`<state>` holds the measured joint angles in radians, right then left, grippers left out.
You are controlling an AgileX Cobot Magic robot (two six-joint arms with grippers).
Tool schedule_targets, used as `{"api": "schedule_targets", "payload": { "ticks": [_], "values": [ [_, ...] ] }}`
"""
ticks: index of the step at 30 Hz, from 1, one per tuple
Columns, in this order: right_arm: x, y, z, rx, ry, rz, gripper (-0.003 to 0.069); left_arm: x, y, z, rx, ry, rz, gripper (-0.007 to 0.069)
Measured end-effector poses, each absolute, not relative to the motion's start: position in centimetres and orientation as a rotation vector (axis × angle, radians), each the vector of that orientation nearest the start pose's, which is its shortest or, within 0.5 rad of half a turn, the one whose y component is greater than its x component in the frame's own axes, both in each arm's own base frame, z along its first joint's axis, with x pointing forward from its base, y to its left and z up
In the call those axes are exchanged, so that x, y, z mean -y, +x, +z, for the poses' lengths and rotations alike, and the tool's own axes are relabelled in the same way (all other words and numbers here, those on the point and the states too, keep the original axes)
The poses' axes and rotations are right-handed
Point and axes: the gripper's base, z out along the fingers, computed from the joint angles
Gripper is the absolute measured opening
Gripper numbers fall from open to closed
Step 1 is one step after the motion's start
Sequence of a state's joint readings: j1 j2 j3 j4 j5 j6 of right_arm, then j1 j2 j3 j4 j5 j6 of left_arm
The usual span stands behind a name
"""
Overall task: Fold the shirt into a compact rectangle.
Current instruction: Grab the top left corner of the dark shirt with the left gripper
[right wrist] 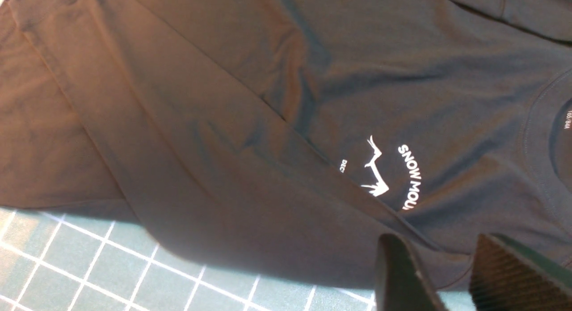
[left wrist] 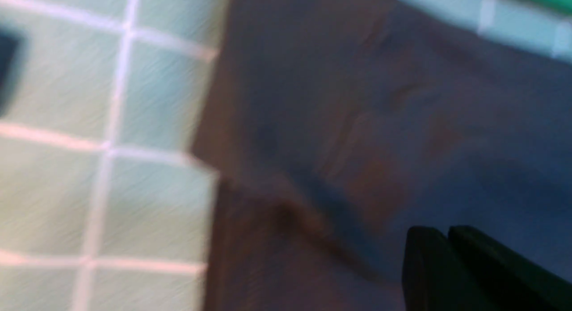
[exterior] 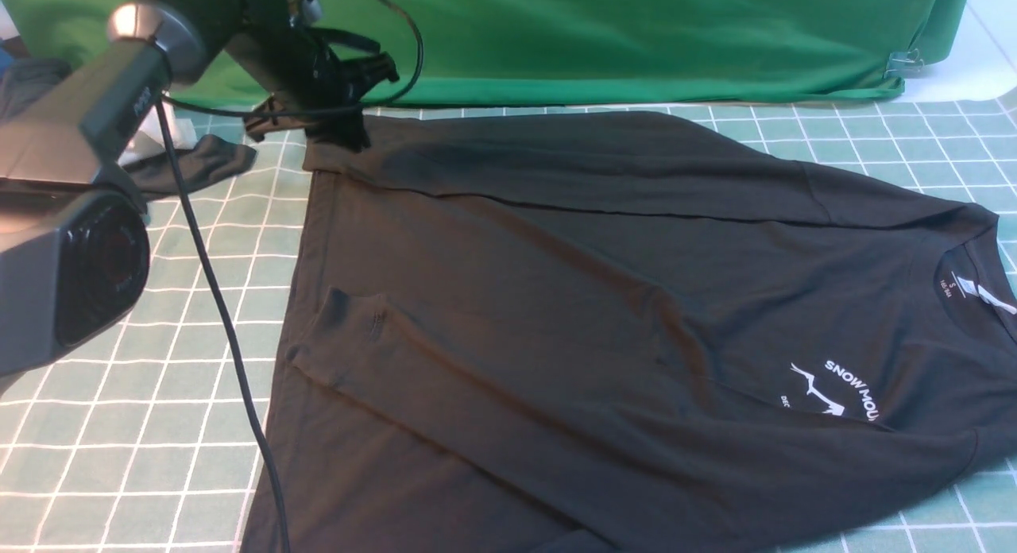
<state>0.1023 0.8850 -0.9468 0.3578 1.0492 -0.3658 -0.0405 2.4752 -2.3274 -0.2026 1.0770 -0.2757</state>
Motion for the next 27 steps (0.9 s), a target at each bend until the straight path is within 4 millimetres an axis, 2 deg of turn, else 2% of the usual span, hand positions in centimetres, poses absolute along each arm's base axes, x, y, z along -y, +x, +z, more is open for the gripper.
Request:
{"api": "schedule_targets", "payload": {
  "ticks": [3,7,15,20,27],
  "values": [
    [-4.3,14.8,35.9,-2.367,-0.478,0.339,0.0235,3.4,53.0,19.0,-2.75,-0.388,-0.299,0.0016],
    [-4.3,14.8,35.9,-2.367,-0.478,0.339,0.0236,3.2,52.8,18.8,-2.769,-0.488,-0.269,0.0055],
    [-4.3,14.8,35.9,-2.364,-0.477,0.338,0.0236,3.4,53.1,16.0,-2.707,-1.015,-0.361,0.0283],
    [-4.3,14.8,35.9,-2.364,-0.477,0.338,0.0236,4.0,53.9,16.0,-2.614,-1.079,-0.496,0.0345],
    [-4.3,14.8,35.9,-2.362,-0.476,0.337,0.0236,4.2,54.7,16.4,-2.521,-1.086,-0.578,0.0353]
  ]
}}
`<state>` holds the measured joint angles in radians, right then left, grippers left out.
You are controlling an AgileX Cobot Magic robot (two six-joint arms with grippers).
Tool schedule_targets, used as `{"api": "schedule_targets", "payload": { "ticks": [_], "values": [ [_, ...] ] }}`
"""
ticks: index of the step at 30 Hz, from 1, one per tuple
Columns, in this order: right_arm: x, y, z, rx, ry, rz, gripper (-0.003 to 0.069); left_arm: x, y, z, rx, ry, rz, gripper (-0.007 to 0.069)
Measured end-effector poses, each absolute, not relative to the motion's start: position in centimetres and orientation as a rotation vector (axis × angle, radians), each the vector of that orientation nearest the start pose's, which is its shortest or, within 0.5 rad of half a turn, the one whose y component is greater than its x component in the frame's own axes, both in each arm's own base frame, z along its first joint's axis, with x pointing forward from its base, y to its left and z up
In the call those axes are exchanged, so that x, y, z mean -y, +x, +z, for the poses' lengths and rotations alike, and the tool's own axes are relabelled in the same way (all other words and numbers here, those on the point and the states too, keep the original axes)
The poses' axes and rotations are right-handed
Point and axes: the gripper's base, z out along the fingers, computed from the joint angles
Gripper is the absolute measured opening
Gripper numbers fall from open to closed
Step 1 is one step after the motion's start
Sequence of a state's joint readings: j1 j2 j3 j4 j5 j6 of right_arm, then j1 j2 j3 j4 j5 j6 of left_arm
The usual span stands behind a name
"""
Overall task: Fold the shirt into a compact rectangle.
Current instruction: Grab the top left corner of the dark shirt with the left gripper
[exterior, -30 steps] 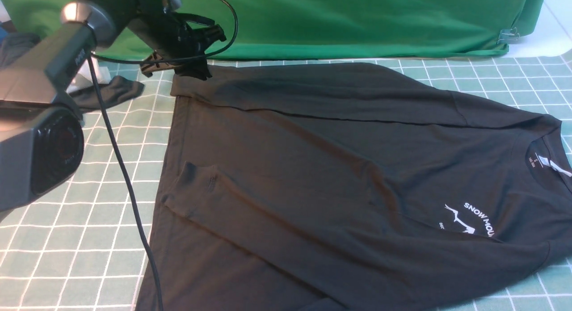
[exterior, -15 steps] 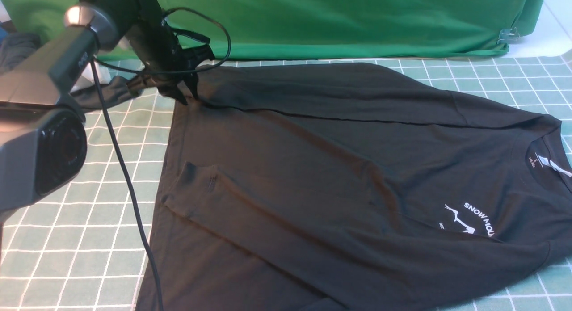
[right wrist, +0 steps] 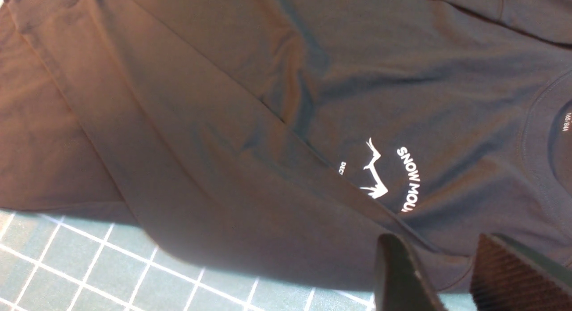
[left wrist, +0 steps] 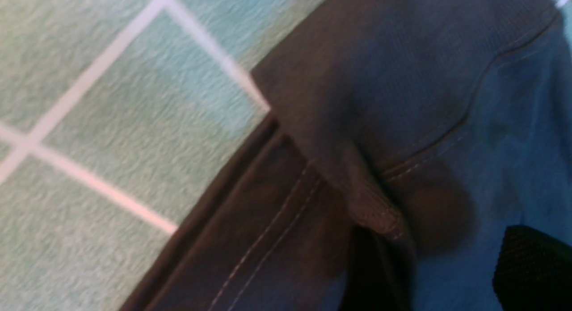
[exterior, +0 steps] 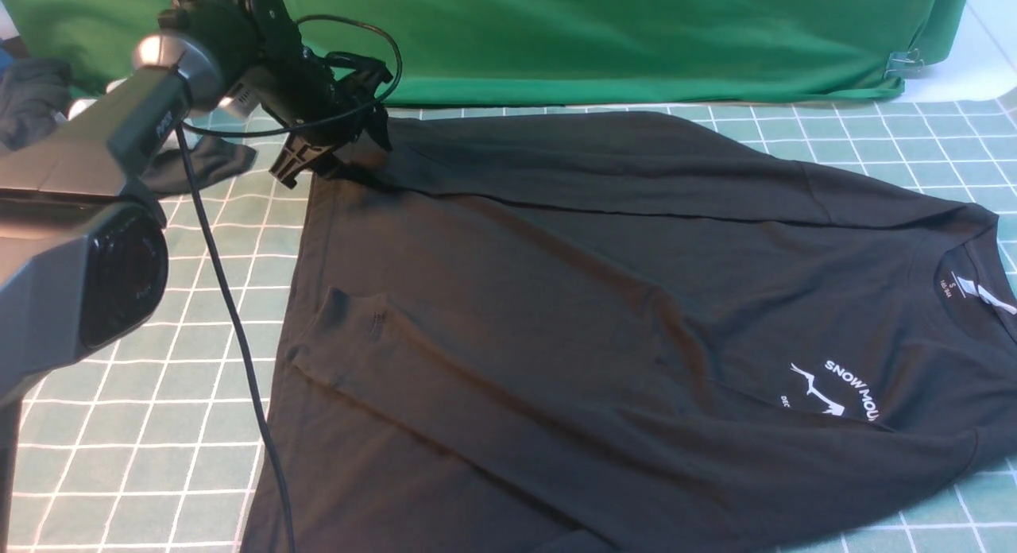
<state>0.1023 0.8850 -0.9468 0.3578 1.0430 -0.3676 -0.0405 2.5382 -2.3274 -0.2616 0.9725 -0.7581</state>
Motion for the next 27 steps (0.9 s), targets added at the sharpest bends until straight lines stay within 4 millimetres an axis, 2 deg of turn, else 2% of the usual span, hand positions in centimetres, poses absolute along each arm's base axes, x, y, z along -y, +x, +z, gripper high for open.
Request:
{"api": "schedule_targets", "payload": {
  "ticks": [7,10,12,18,21,27],
  "values": [
    [-4.3,14.9,35.9,-2.355,-0.473,0.335,0.0236,4.0,54.8,16.4,-2.481,-1.138,-0.582,0.0351],
    [-4.3,14.9,36.0,-2.351,-0.471,0.334,0.0236,3.9,54.8,16.2,-2.479,-1.163,-0.553,0.0316],
    [-4.3,14.9,36.0,-2.351,-0.471,0.334,0.0236,3.7,54.7,15.8,-2.49,-1.177,-0.52,0.0274],
    [-4.3,15.0,36.0,-2.345,-0.468,0.332,0.0236,3.6,54.5,15.2,-2.54,-1.162,-0.468,0.0055],
    [-4.3,15.0,36.0,-2.345,-0.468,0.332,0.0236,3.6,54.4,15.2,-2.566,-1.095,-0.454,0.0015],
    [-4.3,15.0,36.0,-2.34,-0.473,0.329,0.0236,3.6,54.2,16.6,-2.585,-1.001,-0.441,0.0011]
  ]
}}
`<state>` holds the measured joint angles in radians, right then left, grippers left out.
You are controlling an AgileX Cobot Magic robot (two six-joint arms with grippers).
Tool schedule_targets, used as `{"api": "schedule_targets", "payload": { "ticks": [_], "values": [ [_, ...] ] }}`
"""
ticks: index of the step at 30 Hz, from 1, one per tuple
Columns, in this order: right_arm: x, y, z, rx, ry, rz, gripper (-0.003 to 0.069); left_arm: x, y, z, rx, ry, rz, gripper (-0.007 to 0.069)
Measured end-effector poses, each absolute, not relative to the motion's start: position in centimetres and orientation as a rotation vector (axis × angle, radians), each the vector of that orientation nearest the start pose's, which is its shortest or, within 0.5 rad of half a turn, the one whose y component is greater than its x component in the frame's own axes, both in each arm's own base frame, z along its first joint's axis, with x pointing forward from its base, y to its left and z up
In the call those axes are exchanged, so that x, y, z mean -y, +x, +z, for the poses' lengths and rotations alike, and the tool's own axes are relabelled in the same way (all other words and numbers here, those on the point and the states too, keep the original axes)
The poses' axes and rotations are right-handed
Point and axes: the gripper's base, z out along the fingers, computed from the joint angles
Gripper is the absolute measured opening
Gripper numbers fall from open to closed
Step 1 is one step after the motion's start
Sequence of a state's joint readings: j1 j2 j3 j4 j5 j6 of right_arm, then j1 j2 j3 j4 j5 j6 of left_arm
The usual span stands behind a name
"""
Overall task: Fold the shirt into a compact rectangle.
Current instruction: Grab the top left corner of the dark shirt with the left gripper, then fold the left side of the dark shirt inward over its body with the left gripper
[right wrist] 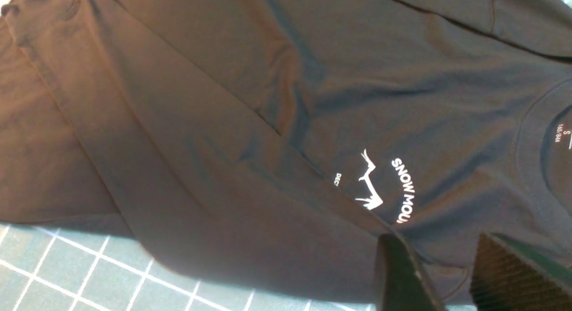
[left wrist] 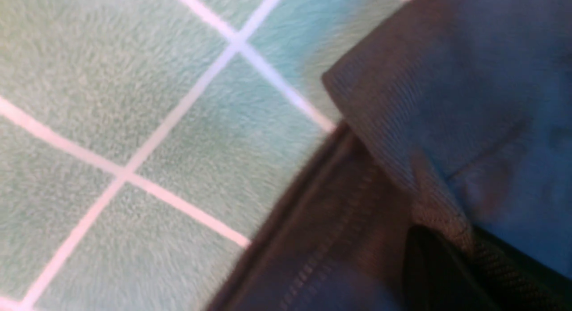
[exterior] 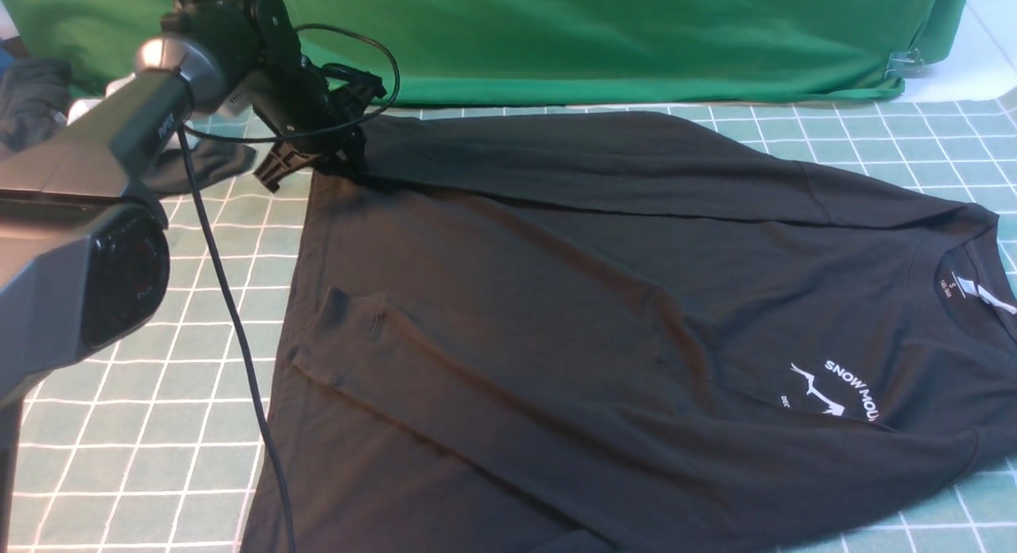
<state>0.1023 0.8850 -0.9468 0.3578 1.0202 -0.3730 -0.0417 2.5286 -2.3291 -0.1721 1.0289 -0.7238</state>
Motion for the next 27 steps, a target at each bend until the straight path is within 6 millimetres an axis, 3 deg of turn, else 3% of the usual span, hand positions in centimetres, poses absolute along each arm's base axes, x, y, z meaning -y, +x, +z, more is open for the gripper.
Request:
{"api": "schedule_targets", "payload": {
  "ticks": [4,7,9,11,14,17,21,22,25,27],
  "values": [
    [-4.3,15.1,36.1,-2.32,-0.467,0.321,0.0236,4.6,53.3,19.7,-2.601,-0.943,-0.429,0.0011],
    [-4.2,15.3,36.2,-2.304,-0.462,0.315,0.0236,5.9,52.4,21.0,-2.647,-0.884,-0.388,0.0011],
    [-4.2,15.3,36.3,-2.296,-0.458,0.312,0.0236,7.5,51.7,21.5,-2.699,-0.784,-0.307,0.0011],
    [-4.2,15.4,36.3,-2.293,-0.457,0.311,0.0236,10.7,49.9,21.7,-2.763,-0.658,-0.201,0.0011],
    [-4.2,15.4,36.3,-2.294,-0.454,0.312,0.0236,14.0,48.0,21.6,-2.812,-0.568,-0.153,0.0011],
    [-4.2,15.3,36.3,-2.296,-0.454,0.313,0.0236,15.8,46.5,21.5,-2.853,-0.488,-0.096,0.0011],
    [-4.2,15.3,36.3,-2.302,-0.456,0.316,0.0236,15.9,45.7,23.5,-2.818,-0.405,-0.055,0.0011],
    [-4.2,15.3,36.2,-2.305,-0.457,0.316,0.0236,15.8,45.2,25.3,-2.794,-0.369,-0.088,0.0011],
    [-4.2,15.2,36.2,-2.311,-0.46,0.318,0.0236,15.5,43.8,27.4,-2.777,-0.32,-0.108,0.0011],
    [-4.2,15.2,36.2,-2.313,-0.46,0.319,0.0236,15.3,42.9,27.7,-2.788,-0.304,-0.094,0.0011]
  ]
}}
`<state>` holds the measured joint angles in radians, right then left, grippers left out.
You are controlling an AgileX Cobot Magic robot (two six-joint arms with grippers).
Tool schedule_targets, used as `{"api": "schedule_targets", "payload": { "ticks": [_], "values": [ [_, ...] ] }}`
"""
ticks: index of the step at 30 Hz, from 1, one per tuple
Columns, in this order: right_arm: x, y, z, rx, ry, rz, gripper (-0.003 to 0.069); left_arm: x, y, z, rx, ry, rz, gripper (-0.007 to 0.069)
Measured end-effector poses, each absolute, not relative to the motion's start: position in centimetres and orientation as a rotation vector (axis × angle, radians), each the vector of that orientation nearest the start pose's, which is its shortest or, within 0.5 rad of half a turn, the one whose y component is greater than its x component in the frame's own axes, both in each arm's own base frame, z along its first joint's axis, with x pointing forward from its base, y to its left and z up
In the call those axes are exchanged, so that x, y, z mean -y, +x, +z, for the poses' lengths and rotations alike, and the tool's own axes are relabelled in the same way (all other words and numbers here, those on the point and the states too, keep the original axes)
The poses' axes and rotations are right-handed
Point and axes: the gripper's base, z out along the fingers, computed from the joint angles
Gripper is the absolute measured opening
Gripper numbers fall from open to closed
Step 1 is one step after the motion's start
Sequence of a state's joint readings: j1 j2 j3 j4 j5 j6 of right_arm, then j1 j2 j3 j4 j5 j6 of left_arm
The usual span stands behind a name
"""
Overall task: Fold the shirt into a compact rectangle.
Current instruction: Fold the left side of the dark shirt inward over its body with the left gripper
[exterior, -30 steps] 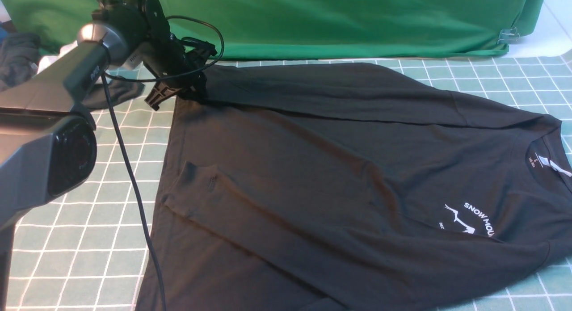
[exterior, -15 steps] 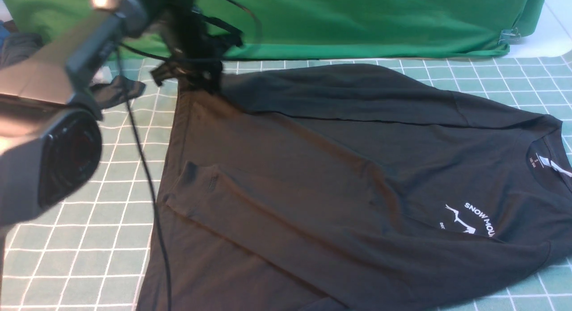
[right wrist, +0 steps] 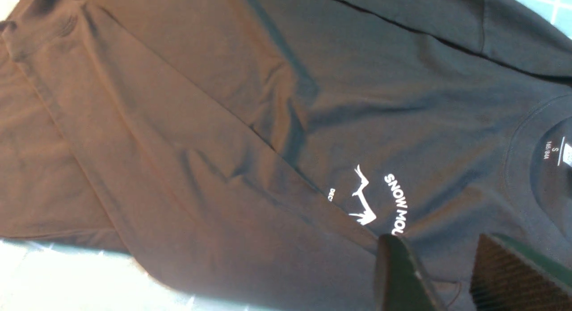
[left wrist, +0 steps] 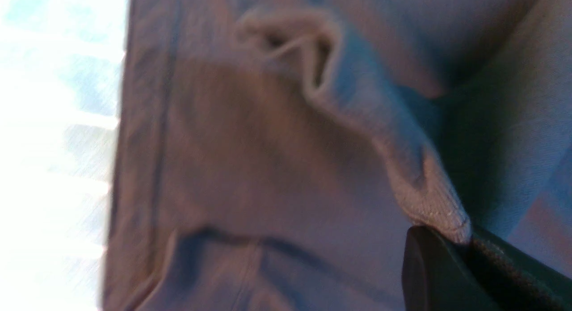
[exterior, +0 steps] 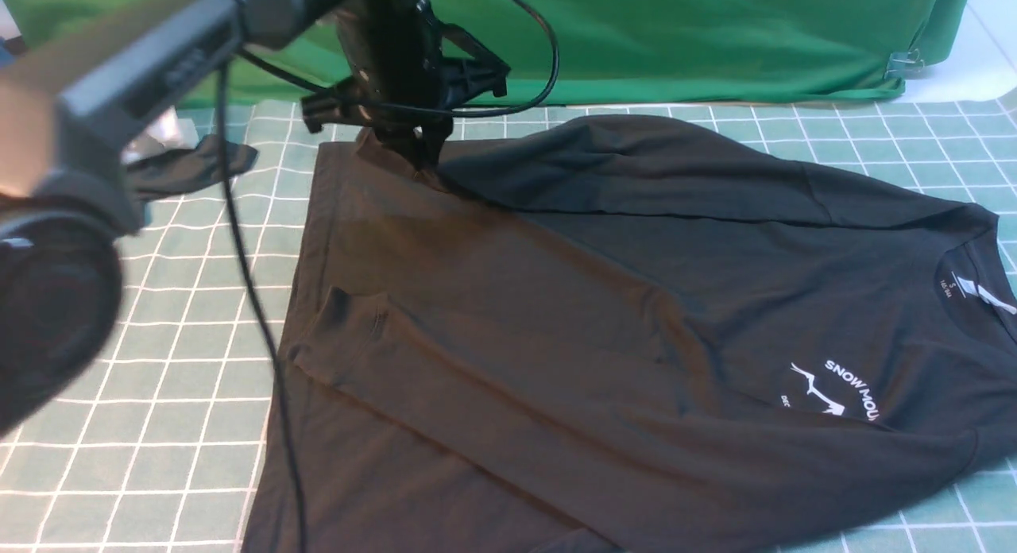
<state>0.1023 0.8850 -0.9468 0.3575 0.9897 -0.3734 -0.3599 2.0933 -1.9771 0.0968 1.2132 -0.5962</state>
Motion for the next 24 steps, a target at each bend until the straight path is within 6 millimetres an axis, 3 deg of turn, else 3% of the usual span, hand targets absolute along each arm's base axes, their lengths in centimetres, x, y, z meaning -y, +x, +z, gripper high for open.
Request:
{"api": "schedule_targets", "payload": {
  "ticks": [3,5,15,20,24],
  "values": [
    [-4.2,15.2,36.2,-2.316,-0.462,0.32,0.0237,14.4,41.1,26.8,-2.847,-0.279,-0.024,0.0011],
    [-4.2,15.2,36.2,-2.317,-0.462,0.321,0.0237,13.7,39.6,25.1,-2.906,-0.254,0.041,0.0011],
    [-4.3,15.1,36.1,-2.324,-0.464,0.323,0.0237,12.5,35.4,18.7,-3.008,-0.321,0.063,0.0013],
    [-4.3,15.1,36.1,-2.324,-0.464,0.323,0.0237,12.5,35.1,18.2,-3.022,-0.33,0.055,0.0036],
    [-4.3,15.1,36.1,-2.324,-0.464,0.323,0.0237,12.4,35.2,19.1,-3.027,-0.328,0.067,0.0111]
  ]
}}
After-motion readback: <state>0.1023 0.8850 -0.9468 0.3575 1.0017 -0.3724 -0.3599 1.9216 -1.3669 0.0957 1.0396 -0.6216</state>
